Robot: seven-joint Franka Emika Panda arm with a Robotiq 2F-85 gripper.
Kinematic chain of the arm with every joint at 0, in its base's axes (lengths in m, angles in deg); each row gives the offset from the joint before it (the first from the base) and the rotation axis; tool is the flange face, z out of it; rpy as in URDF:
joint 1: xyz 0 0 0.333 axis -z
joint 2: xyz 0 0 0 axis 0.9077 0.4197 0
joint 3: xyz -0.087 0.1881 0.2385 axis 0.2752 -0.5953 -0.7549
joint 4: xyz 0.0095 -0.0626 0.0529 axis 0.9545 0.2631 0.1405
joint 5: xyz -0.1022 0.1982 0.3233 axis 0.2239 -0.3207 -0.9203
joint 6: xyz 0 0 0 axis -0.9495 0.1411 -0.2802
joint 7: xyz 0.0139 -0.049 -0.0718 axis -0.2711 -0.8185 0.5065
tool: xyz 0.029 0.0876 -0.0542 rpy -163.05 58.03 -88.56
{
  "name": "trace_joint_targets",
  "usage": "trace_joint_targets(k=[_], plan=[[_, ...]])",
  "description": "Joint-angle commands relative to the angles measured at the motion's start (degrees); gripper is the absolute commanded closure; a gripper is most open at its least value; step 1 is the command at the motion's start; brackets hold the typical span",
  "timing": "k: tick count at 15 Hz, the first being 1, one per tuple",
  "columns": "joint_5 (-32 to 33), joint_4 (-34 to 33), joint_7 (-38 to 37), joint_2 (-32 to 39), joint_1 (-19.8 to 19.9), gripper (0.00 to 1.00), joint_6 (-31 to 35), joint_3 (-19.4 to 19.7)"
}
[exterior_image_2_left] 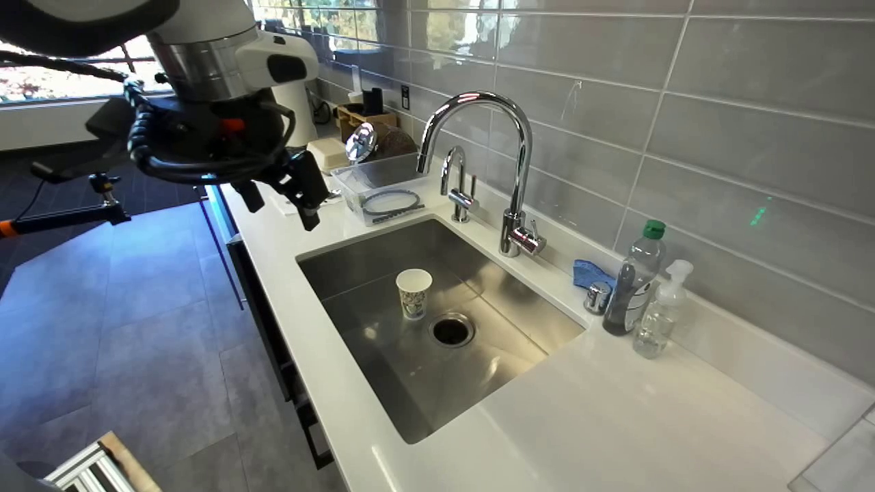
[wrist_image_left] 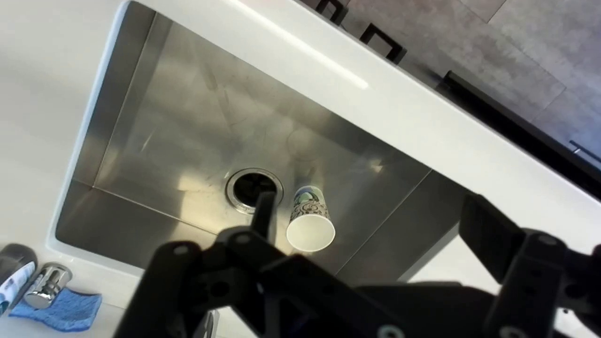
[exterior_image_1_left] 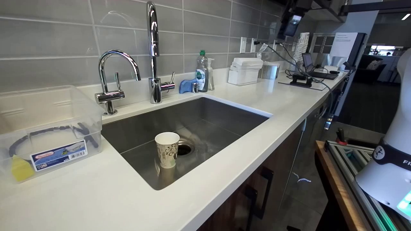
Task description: Empty the cup
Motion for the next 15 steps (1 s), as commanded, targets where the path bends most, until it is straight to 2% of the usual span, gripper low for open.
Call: trace_joint_targets(k=[1, 5, 12, 15], plan=[[-0.9, -1.79, -10.63, 8.99, 0.35, 0.0, 7.52, -6.4], [0.0, -6.11, -26.13, 21.43, 1.91, 0.0, 14.15, -14.26], [1.61, -17.38, -42.21, 41.55, 3.4, 0.0, 20.79, -15.06], [2.23, -20.8, -49.8, 48.37, 2.23, 0.0, 25.28, -14.45]])
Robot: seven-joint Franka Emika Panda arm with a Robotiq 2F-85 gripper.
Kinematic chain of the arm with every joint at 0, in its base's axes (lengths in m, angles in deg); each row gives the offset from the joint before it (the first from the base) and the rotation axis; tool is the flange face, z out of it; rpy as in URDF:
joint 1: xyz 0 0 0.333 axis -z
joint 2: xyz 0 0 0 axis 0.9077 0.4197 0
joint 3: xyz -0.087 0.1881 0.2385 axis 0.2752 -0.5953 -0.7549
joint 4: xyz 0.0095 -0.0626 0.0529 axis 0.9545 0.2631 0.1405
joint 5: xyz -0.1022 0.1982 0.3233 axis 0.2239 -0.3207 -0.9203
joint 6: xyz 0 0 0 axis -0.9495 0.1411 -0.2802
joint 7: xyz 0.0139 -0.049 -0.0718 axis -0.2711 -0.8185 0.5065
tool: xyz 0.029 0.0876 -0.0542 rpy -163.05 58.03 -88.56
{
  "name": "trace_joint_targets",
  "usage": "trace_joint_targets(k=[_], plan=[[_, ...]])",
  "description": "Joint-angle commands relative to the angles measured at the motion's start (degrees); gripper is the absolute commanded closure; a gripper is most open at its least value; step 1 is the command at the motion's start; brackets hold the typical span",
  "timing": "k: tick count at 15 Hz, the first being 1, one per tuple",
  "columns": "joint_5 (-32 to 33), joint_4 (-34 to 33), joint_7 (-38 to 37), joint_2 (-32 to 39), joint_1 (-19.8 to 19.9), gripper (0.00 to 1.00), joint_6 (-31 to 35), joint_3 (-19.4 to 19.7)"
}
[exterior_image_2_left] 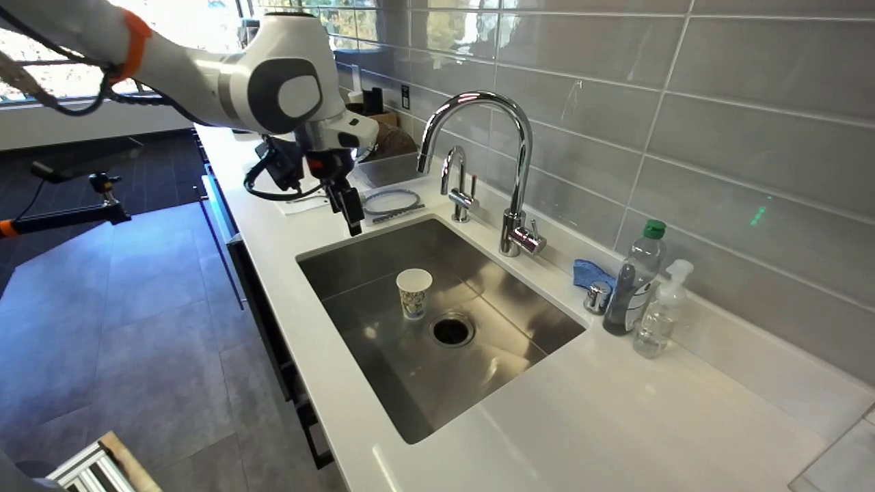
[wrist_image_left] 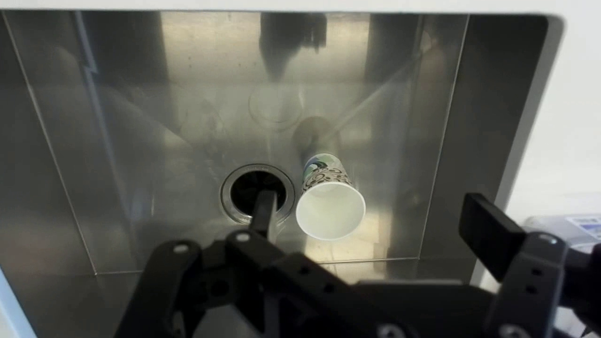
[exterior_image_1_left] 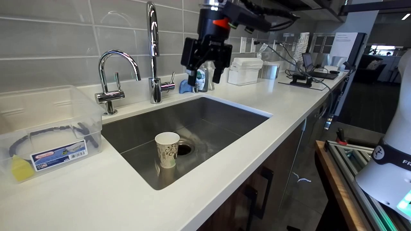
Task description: Empty the cup
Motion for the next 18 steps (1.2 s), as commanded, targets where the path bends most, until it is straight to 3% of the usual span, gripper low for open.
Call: trace_joint_targets(k=[1, 6, 9, 10, 18], plan=[[2.49, -5.11, -9.99, 9.4, -1.63, 0.0, 5.43, 0.48], [19.36, -6.94, -28.26, 17.07, -6.07, 0.0, 12.91, 3.75], [24.36, -8.53, -33.49, 20.8, -9.03, 0.0, 14.66, 6.38], [20.11, -6.54, -28.71, 17.67, -8.59, 0.0, 12.9, 6.1], [21.62, -9.17, -31.76, 21.8, -9.83, 0.0, 15.81, 7.79]])
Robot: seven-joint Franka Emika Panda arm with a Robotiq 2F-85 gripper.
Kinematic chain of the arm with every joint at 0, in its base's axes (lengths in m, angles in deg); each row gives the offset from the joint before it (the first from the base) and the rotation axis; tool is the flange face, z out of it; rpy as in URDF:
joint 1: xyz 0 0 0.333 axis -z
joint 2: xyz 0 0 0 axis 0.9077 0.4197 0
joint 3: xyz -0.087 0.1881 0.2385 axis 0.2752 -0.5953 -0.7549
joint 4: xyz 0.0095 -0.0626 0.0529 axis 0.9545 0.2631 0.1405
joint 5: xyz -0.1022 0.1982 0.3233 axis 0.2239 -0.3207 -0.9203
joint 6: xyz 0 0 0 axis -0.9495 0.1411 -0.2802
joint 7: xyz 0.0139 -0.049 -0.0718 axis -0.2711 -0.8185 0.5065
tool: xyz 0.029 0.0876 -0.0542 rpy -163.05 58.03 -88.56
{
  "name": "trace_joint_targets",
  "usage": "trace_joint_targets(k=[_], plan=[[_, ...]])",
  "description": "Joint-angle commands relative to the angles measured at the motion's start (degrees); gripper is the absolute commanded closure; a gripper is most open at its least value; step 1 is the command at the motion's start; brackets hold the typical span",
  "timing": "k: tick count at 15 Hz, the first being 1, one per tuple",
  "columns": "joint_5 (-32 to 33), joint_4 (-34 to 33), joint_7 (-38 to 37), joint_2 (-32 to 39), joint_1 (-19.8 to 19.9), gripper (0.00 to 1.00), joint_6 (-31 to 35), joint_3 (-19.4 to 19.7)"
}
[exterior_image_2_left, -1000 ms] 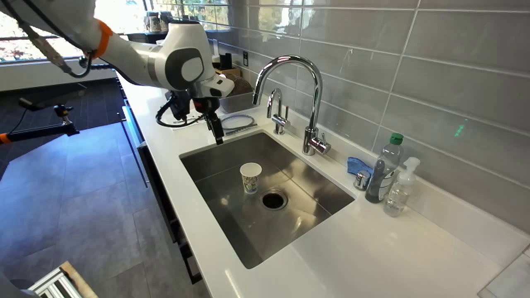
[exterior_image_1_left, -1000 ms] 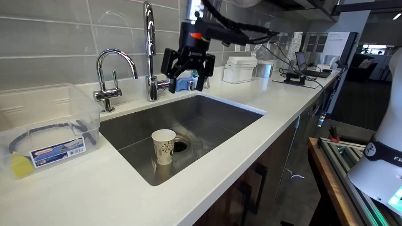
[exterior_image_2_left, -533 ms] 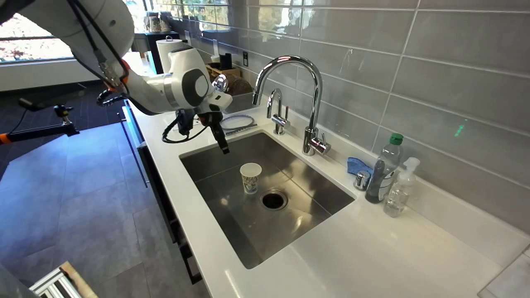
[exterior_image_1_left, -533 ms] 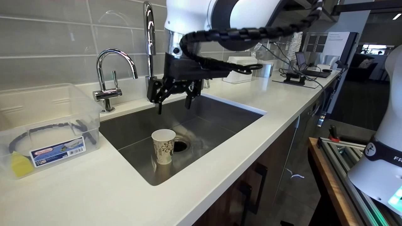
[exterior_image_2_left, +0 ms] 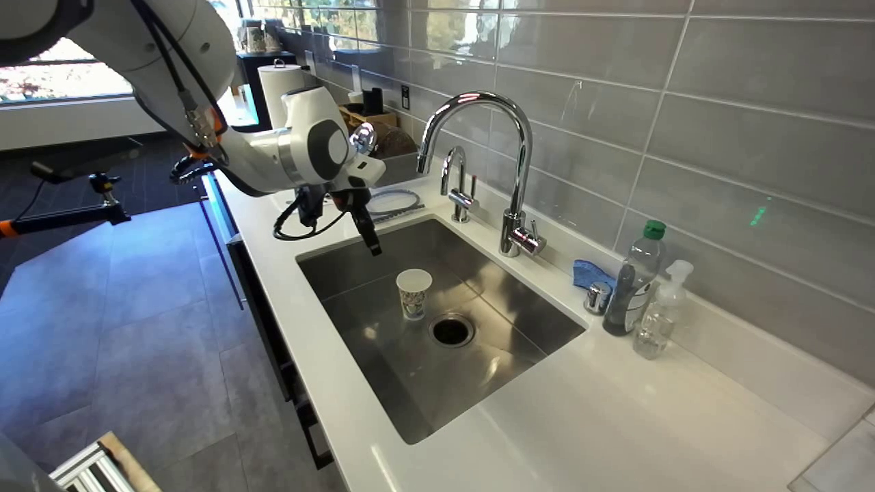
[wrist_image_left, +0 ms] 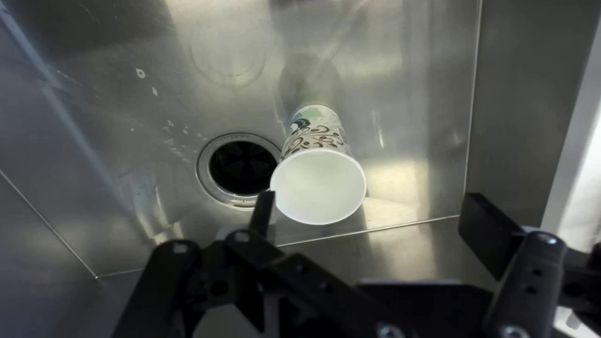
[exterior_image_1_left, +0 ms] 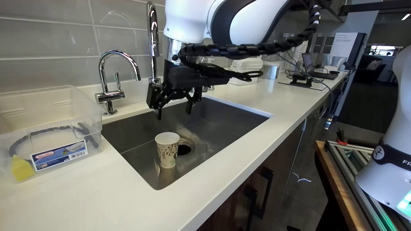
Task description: Empty the cup
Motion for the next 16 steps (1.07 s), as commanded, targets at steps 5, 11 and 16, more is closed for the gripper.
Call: trace_joint_targets(k=[5, 11, 16], plan=[[-2.64, -4.82, -1.58, 9.3, -2.42, 0.0, 11.52, 5.08], [-3.62, -9.02, -2.72, 16.88, -7.93, 0.0, 18.82, 12.86], [-5.9, -12.72, -2.82, 21.33, -12.49, 0.08, 18.53, 16.96]])
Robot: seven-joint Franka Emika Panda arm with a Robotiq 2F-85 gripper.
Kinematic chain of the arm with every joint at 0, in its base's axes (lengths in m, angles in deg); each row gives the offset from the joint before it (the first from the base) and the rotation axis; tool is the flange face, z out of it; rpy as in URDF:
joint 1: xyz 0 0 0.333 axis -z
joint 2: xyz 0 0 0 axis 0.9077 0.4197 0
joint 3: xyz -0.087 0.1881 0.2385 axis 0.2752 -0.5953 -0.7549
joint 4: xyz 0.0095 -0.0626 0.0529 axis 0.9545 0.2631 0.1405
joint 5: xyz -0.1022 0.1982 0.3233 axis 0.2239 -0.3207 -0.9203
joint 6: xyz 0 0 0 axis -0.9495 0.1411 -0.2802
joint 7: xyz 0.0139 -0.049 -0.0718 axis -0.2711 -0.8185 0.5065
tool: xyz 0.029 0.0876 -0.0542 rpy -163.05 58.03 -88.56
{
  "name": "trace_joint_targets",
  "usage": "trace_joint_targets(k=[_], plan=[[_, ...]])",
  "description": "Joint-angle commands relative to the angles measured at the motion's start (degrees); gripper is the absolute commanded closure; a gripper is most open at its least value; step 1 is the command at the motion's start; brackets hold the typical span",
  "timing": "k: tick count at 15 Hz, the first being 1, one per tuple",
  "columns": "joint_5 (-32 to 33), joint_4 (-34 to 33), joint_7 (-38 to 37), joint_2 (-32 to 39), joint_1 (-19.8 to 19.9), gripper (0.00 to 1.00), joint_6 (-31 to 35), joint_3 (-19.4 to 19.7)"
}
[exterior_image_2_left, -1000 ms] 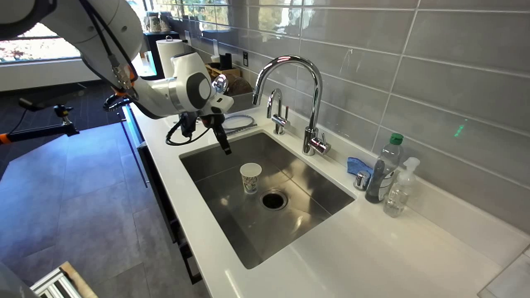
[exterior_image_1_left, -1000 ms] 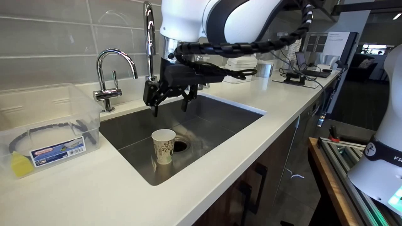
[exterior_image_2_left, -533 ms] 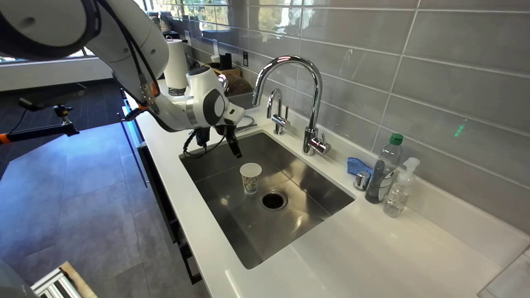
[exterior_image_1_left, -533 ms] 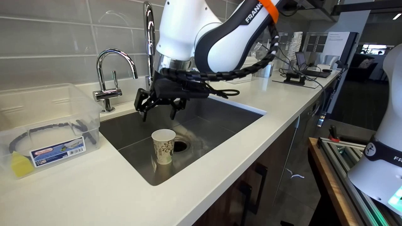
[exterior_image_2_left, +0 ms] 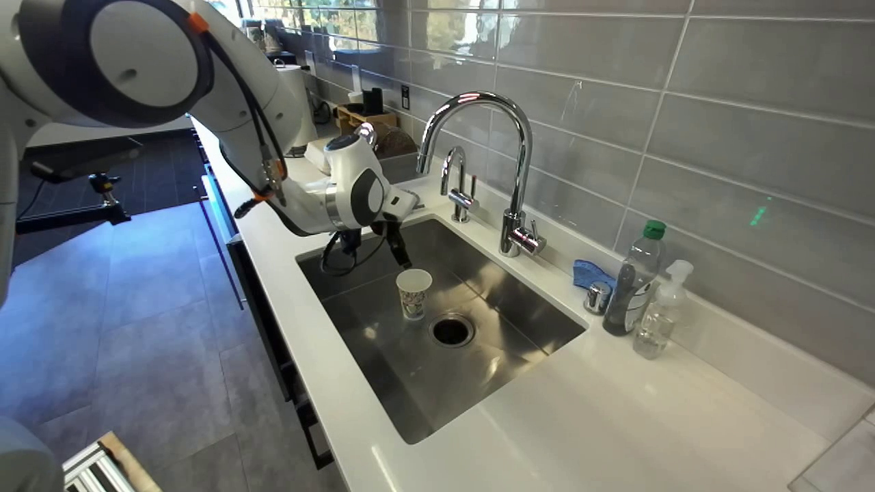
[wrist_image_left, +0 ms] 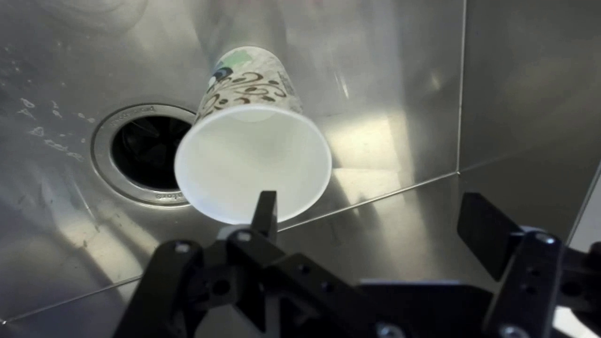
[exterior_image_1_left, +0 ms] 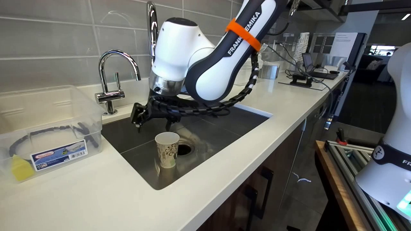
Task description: Empty the cup
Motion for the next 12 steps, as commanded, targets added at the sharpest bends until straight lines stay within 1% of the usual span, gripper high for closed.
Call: trace_joint_targets(k=[1, 2, 3, 4, 5, 6, 7, 8, 9, 10, 12], plan=[[-2.14, -3.33, -1.12, 4.04, -3.85, 0.16, 0.25, 3.41], [-2.29, -3.77, -1.24, 4.64, -4.66, 0.25, 0.09, 4.23], [-2.45, -4.1, -1.05, 5.25, -5.19, 0.29, 0.27, 4.82], [-2.66, -4.46, -1.08, 5.71, -5.72, 0.42, 0.25, 5.37], [-2.9, -4.79, -0.98, 6.15, -6.1, 0.5, 0.04, 5.84], [-3.02, -5.06, -1.1, 6.59, -6.6, 0.51, -0.14, 6.45], [-3.1, -5.26, -1.18, 6.93, -7.05, 0.68, -0.25, 6.97], [-3.22, -5.43, -1.22, 7.19, -7.4, 0.73, -0.46, 7.4], [-3.34, -5.55, -1.17, 7.37, -7.69, 0.69, -0.69, 7.72], [-3.43, -5.63, -1.12, 7.56, -7.94, 0.71, -0.88, 8.03], [-3.33, -5.83, -1.08, 8.03, -8.56, 0.66, -1.05, 8.69]])
